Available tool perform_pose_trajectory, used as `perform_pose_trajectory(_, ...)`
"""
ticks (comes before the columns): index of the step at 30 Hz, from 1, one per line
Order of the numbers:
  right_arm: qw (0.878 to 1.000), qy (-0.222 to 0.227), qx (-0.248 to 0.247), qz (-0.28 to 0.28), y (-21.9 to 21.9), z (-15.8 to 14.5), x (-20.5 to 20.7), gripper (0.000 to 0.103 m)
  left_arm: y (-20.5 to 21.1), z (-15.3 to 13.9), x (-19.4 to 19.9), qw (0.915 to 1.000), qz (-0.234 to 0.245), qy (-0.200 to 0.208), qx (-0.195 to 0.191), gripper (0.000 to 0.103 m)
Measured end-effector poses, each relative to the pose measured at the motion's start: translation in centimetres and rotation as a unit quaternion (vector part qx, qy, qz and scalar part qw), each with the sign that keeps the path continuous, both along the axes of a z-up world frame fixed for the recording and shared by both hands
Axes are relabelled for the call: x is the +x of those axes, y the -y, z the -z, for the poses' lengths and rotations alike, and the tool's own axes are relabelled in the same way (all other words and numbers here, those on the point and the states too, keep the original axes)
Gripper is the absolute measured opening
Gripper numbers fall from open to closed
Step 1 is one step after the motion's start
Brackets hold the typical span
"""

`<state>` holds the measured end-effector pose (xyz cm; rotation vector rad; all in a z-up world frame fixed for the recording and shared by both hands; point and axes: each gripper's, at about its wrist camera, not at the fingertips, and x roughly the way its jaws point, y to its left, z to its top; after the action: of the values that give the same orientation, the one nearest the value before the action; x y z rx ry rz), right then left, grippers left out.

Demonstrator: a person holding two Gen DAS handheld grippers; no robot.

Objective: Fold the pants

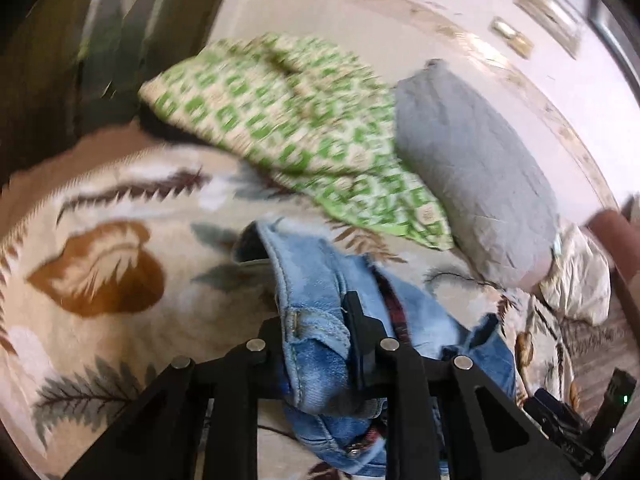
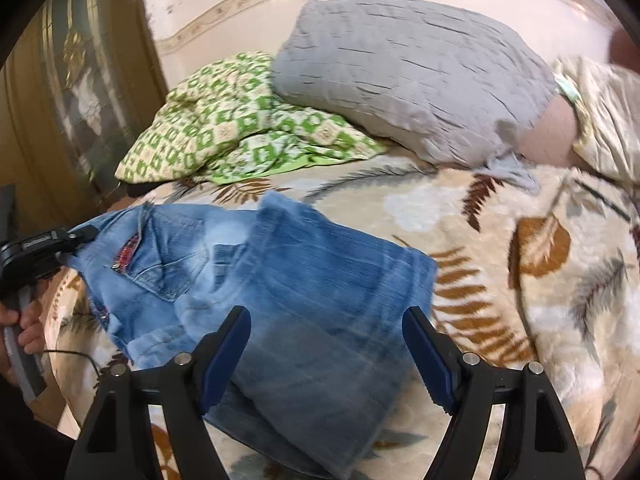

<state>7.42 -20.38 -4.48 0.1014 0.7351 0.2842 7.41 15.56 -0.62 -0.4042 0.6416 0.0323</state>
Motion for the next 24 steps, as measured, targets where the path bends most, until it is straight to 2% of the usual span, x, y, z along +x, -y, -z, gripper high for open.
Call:
perform_pose_trajectory(6,0.999,0.011,0.034,0.015,2.9,-0.1,-0.5,0.081,6.0,-3.1,-0.3,0.9934,0.038,0.032,0.103,0.022)
perform_pose_trajectory(9,0.999,0.02,0.044,0.022,4.0,-0.6,-0.8,0.081,8.8,-4.5,-0.8,0.986,0.058,0.047,0.149,0.021)
perform_pose_trajectory(13,0.998,0.025,0.054,0.034,5.3,-0.8,-0.9,0.081,12.7,-6.1,-1.9,0.9719,0.083,0.069,0.209,0.021)
perform_pose_trajectory(16,0.996,0.028,0.061,0.051,6.6,-1.2,-1.1,0.081,16.7,-6.9,-2.6,0.9519,0.116,0.083,0.271,0.021)
perform_pose_trajectory(18,0.995,0.034,0.069,0.067,7.9,-1.7,-1.3,0.081,19.8,-6.7,-3.0,0.9327,0.149,0.085,0.317,0.021)
perform_pose_trajectory(21,0.991,0.047,0.082,0.098,10.1,-2.6,-2.0,0.081,24.7,-5.2,-3.3,0.898,0.205,0.082,0.38,0.021)
perform_pose_trajectory(23,0.988,0.053,0.089,0.114,11.3,-3.0,-2.3,0.081,27.6,-3.8,-3.4,0.8754,0.241,0.071,0.413,0.021)
perform_pose_trajectory(24,0.986,0.057,0.095,0.125,12.2,-3.2,-2.5,0.081,28.9,-2.9,-3.3,0.8668,0.258,0.063,0.422,0.021)
